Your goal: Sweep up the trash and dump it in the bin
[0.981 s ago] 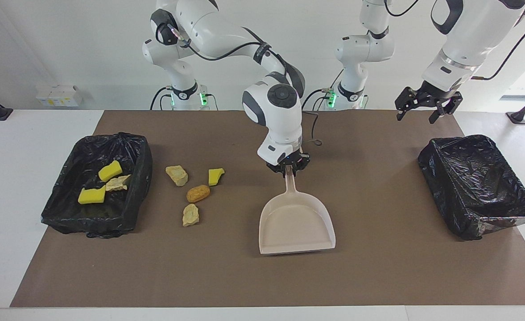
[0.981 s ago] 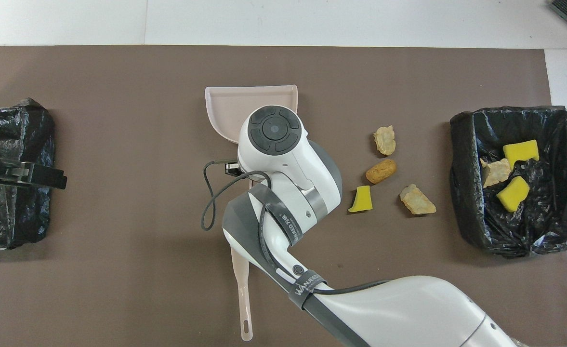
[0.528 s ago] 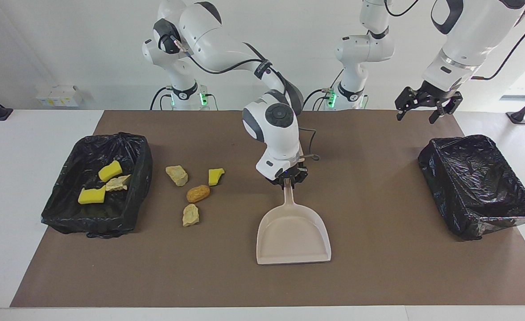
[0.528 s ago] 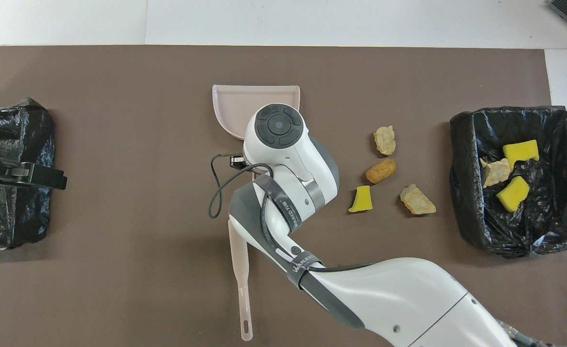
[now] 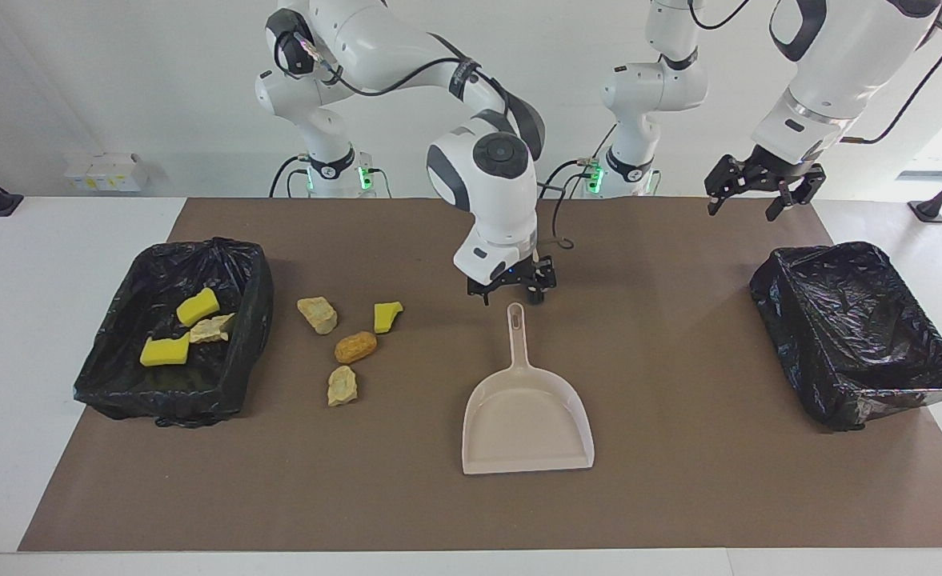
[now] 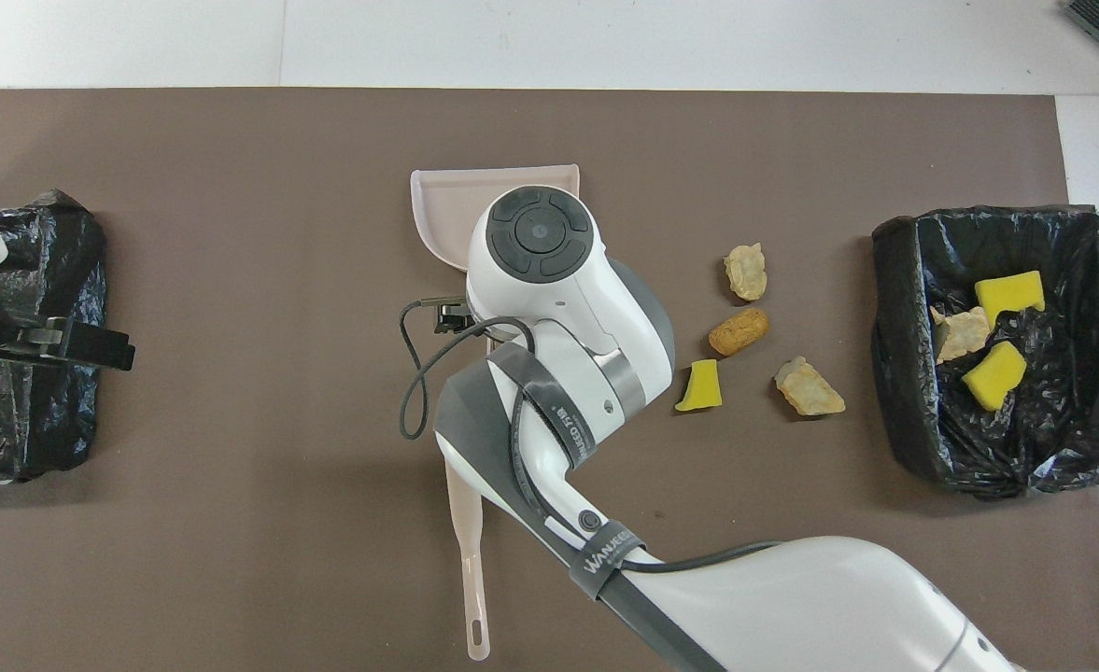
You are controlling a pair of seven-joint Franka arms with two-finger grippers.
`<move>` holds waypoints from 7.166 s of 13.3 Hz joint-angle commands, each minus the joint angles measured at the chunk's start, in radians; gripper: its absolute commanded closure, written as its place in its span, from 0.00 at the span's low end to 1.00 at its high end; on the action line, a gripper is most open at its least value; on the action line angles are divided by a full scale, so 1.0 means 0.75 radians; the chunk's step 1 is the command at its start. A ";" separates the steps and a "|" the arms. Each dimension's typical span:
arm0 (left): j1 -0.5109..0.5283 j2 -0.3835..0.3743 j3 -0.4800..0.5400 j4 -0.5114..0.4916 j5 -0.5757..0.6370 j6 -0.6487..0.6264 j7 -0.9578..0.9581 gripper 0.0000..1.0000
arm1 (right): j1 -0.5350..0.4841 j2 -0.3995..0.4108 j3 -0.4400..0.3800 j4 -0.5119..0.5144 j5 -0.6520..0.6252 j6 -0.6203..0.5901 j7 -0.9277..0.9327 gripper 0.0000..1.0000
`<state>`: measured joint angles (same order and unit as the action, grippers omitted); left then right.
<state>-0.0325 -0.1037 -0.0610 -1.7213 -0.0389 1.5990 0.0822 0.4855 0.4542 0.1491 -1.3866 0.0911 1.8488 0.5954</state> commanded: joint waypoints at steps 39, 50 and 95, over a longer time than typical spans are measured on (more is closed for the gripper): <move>-0.638 0.748 -0.084 0.051 0.128 0.881 -0.889 0.17 | -0.092 -0.841 0.028 -1.004 -0.027 -0.219 -0.088 1.00; -0.638 0.709 -0.080 0.064 0.144 0.750 -0.963 1.00 | -0.584 -0.837 0.030 -1.254 -0.551 -0.042 -0.405 1.00; -0.617 0.134 -0.080 -0.705 0.263 0.723 0.729 1.00 | -0.175 -0.690 0.040 -1.248 0.363 0.200 -0.354 1.00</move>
<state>-0.4819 0.0037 -0.1316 -2.2266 0.1695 2.1056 0.6459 0.3414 -0.0795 0.1801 -2.3254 0.2855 1.9557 0.3149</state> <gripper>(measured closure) 0.687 0.731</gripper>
